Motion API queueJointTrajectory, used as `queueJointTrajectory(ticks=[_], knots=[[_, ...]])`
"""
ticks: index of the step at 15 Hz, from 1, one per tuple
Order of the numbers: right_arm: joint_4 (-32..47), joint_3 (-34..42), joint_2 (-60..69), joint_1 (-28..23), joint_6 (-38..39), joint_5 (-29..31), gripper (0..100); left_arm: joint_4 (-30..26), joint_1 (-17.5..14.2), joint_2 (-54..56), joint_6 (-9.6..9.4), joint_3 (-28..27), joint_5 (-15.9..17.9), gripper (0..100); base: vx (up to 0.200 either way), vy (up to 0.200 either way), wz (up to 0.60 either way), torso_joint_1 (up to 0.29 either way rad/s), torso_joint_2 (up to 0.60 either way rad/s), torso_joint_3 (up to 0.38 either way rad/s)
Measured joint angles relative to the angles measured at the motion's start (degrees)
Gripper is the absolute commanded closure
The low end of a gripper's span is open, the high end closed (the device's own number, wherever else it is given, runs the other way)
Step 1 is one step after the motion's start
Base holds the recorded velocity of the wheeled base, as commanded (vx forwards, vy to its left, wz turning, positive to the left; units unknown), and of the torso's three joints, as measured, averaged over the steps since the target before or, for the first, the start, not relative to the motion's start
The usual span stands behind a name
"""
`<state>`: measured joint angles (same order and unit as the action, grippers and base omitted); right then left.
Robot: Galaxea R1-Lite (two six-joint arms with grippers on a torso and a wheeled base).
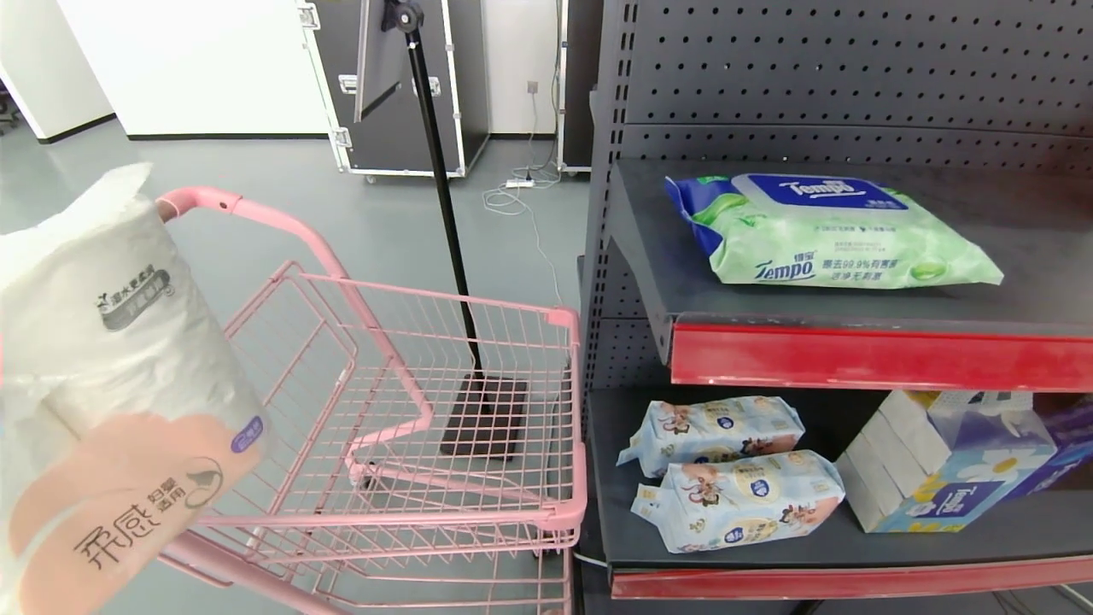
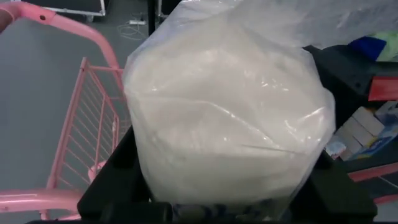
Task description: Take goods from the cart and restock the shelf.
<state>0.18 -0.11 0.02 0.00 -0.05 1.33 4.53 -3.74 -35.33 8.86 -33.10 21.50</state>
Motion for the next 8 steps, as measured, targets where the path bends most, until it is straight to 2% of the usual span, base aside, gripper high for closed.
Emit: queueJointTrajectory(ticks=[3,8], knots=[[0.0,0.0,0.0,0.0,0.0,0.06,0,0.37,0.2,2.06,-0.16,-0.55,2.9,100,0.0,0.0,0.0,0.147,-0.5,-0.357],[-0.02,0.01,0.0,0.0,0.02,0.09,0,0.3,0.06,2.89,-0.24,-0.69,2.36,100,0.0,0.0,0.0,0.176,-0.54,-0.365]])
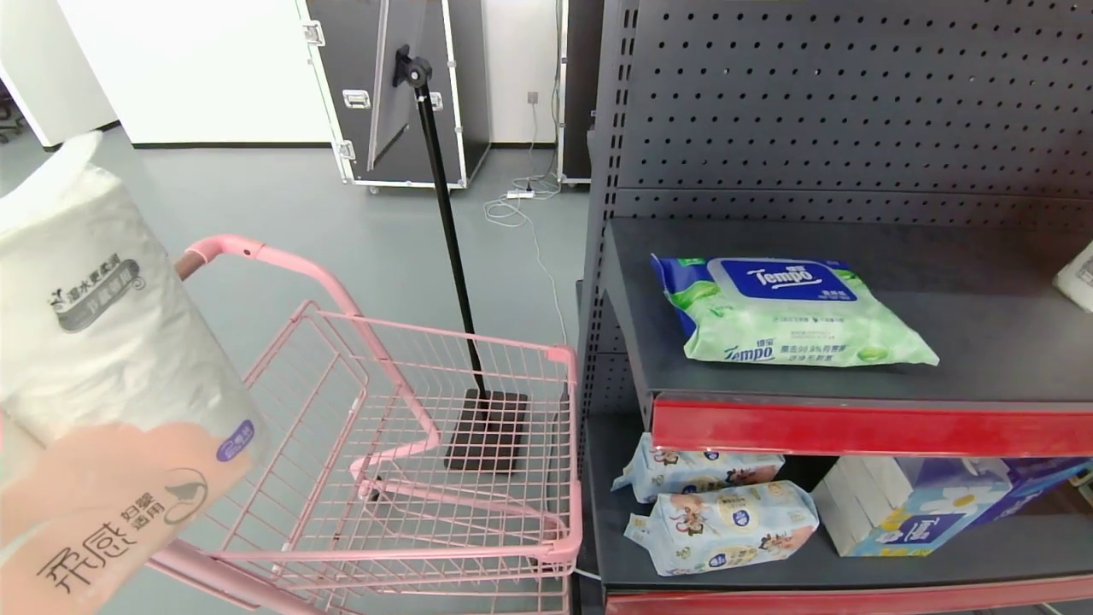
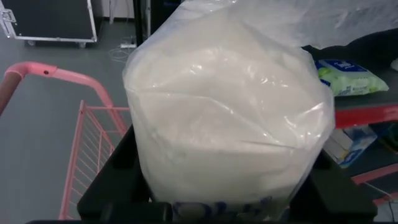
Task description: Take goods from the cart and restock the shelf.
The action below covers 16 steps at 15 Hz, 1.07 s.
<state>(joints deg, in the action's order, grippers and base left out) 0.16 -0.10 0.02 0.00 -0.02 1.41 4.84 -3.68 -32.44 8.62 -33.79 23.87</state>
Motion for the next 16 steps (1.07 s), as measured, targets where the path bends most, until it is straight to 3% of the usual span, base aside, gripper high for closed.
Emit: queueJointTrajectory(ticks=[5,8,14,16], knots=[[0.0,0.0,0.0,0.0,0.02,0.0,0,0.57,-0.28,-1.43,-0.2,0.0,-2.5,100,0.0,0.0,0.0,0.22,-0.58,-0.37],[0.02,0.0,0.0,0.0,0.02,0.0,0,0.96,-0.59,-2.65,-2.96,-0.29,-2.58,100,0.0,0.0,0.0,0.177,-0.43,-0.264],[0.02,0.0,0.0,0.0,0.02,0.0,0,0.93,-0.85,-3.3,-3.21,-0.33,-2.58,100,0.0,0.0,0.0,0.016,-0.04,-0.02],[0.0,0.0,0.0,0.0,0.02,0.0,0,0.95,-0.85,-3.34,-3.47,-0.22,-2.61,100,0.0,-0.2,0.0,0.007,0.0,0.005]])
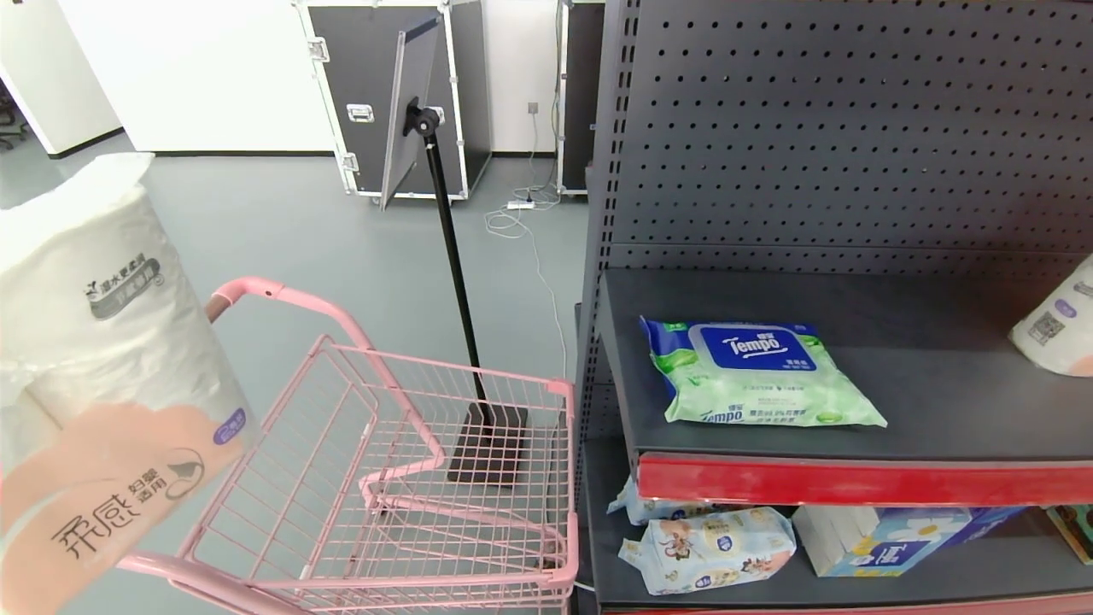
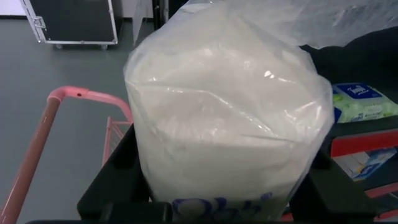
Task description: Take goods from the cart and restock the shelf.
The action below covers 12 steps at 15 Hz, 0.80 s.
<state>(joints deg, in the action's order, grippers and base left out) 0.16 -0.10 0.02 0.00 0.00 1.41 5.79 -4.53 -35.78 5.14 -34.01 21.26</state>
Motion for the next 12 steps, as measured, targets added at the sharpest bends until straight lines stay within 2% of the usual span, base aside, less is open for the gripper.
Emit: queueJointTrajectory(ticks=[12], knots=[[0.02,0.0,0.0,0.0,-0.07,-0.05,0,-0.07,-0.01,0.5,-0.5,-0.02,0.0,100,0.0,-0.2,0.0,0.003,0.0,0.0]])
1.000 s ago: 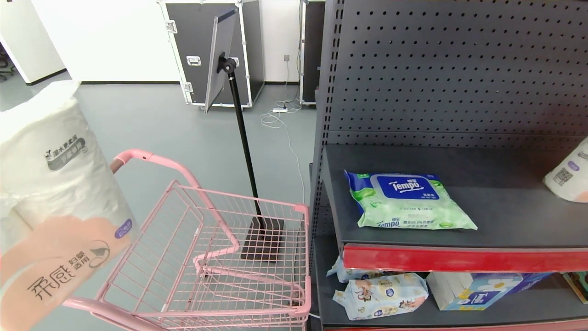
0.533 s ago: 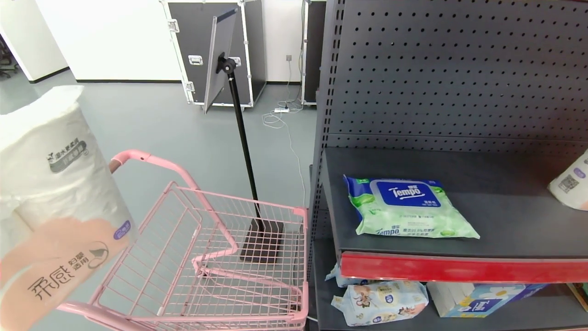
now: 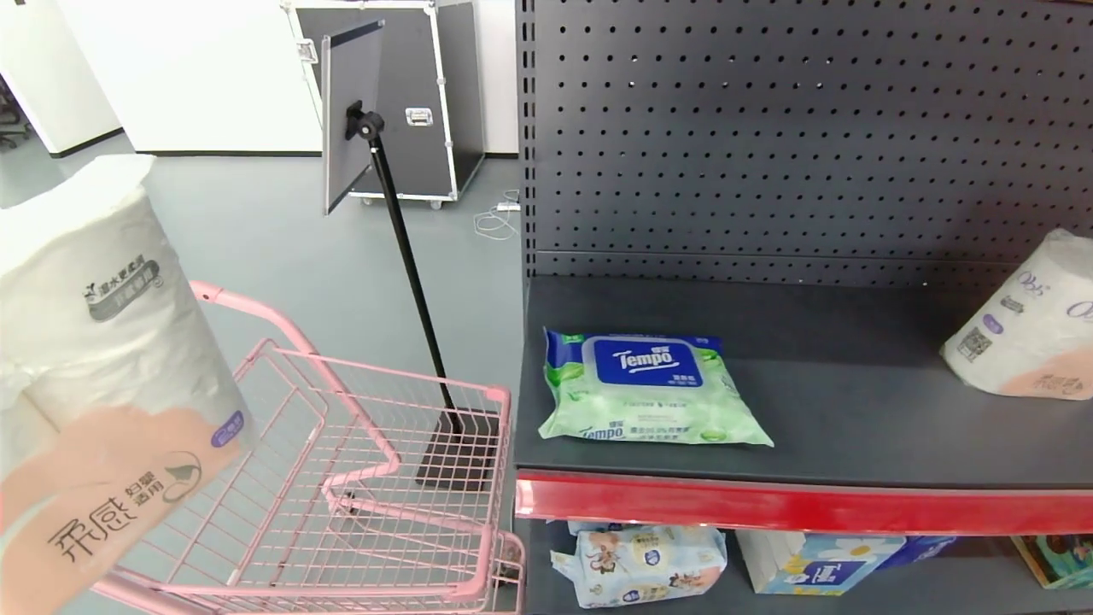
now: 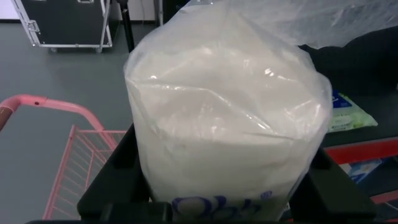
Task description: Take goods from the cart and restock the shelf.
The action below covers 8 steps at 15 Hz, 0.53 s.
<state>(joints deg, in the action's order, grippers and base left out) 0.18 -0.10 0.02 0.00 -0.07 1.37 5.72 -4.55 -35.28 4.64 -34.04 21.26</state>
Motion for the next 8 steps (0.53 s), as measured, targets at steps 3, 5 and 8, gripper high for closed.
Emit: queueJointTrajectory(ticks=[3,5,8], knots=[[-0.02,0.0,0.0,0.0,0.0,0.05,0,0.11,0.0,0.33,-0.3,-0.09,0.02,100,0.0,-0.2,0.0,0.002,0.0,0.004],[-0.02,0.0,0.0,0.0,0.0,0.0,0,0.09,0.0,0.41,-0.33,-0.09,0.02,100,0.0,-0.2,0.0,0.005,0.0,0.002],[-0.02,0.0,0.0,0.0,0.0,-0.04,0,0.11,0.0,0.5,-0.41,-0.09,0.02,100,0.0,-0.2,0.0,0.004,0.0,0.002]])
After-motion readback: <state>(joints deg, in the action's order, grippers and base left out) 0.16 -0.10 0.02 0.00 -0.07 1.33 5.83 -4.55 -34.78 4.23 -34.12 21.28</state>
